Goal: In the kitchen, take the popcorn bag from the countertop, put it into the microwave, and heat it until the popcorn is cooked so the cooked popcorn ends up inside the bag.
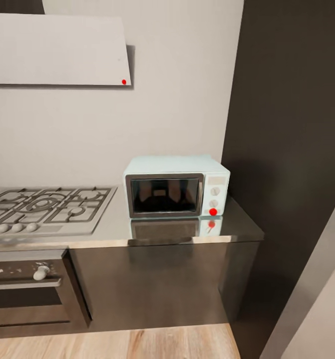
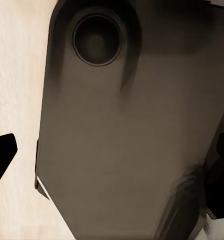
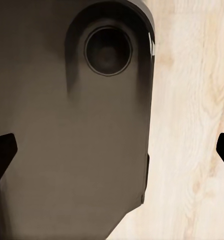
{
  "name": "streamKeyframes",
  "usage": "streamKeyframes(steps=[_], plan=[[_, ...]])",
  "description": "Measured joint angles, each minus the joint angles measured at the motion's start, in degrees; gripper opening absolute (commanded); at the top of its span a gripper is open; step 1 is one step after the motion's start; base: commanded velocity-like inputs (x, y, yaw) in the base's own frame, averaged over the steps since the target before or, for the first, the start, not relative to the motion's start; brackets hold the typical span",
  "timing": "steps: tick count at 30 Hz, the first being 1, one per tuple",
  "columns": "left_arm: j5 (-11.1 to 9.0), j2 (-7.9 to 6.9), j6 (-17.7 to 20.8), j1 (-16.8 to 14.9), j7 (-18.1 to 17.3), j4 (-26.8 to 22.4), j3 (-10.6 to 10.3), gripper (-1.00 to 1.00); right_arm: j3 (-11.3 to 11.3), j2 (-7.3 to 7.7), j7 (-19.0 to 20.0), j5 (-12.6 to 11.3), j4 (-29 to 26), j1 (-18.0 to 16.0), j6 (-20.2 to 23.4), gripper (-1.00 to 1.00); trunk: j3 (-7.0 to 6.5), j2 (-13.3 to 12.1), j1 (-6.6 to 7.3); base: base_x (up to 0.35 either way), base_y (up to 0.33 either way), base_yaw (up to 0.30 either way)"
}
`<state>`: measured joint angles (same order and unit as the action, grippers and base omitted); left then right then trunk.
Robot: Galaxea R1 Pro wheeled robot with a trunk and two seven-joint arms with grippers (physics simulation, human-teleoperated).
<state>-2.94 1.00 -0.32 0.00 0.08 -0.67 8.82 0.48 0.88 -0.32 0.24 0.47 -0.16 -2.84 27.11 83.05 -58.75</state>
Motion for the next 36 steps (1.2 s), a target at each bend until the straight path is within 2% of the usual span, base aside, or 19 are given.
streamKeyframes(steps=[12, 16, 25, 29, 30, 33, 36], plan=[[0.0, -0.05, 0.0, 0.0, 0.0, 0.0, 0.0, 1.00, -0.3, 0.03, -0.3, -0.5, 0.0, 0.0, -0.4, 1.00, 0.00, 0.0, 0.02, -0.009, 0.000, 0.000], [0.0, -0.05, 0.0, 0.0, 0.0, 0.0, 0.0, 1.00, 0.2, -0.09, -0.1, 0.3, 0.0, 0.0, -0.3, 1.00, 0.00, 0.0, 0.02, 0.000, 0.000, 0.000], [0.0, 0.04, 0.0, 0.0, 0.0, 0.0, 0.0, 1.00, 0.4, 0.00, 0.1, 0.6, -0.1, 0.0, -0.3, 1.00, 0.00, 0.0, 0.02, 0.000, 0.000, 0.000], [0.1, 0.00, 0.0, 0.0, 0.0, 0.0, 0.0, 1.00, 0.2, 0.05, 0.1, 0.5, -0.9, 0.0, 1.9, 1.00, -0.01, 0.0, 0.02, 0.000, 0.000, 0.000], [0.1, 0.01, 0.0, 0.0, 0.0, 0.0, 0.0, 1.00, 0.2, 0.02, 0.2, 0.6, -3.0, 0.0, 3.0, 1.00, -0.01, 0.0, 0.02, 0.000, 0.000, 0.000], [0.1, -0.04, 0.0, 0.0, -0.1, 0.0, 0.0, 1.00, 0.3, -0.14, 0.4, 0.8, -14.4, -0.1, 7.0, 1.00, -0.02, 0.0, 0.02, 0.000, 0.000, 0.000], [0.1, -0.11, 0.0, 0.0, -0.1, 0.0, 0.0, 1.00, 1.8, -0.58, 0.6, 4.1, -31.7, -0.1, 17.7, 1.00, -0.02, 0.0, 0.02, 0.000, 0.000, 0.000]])
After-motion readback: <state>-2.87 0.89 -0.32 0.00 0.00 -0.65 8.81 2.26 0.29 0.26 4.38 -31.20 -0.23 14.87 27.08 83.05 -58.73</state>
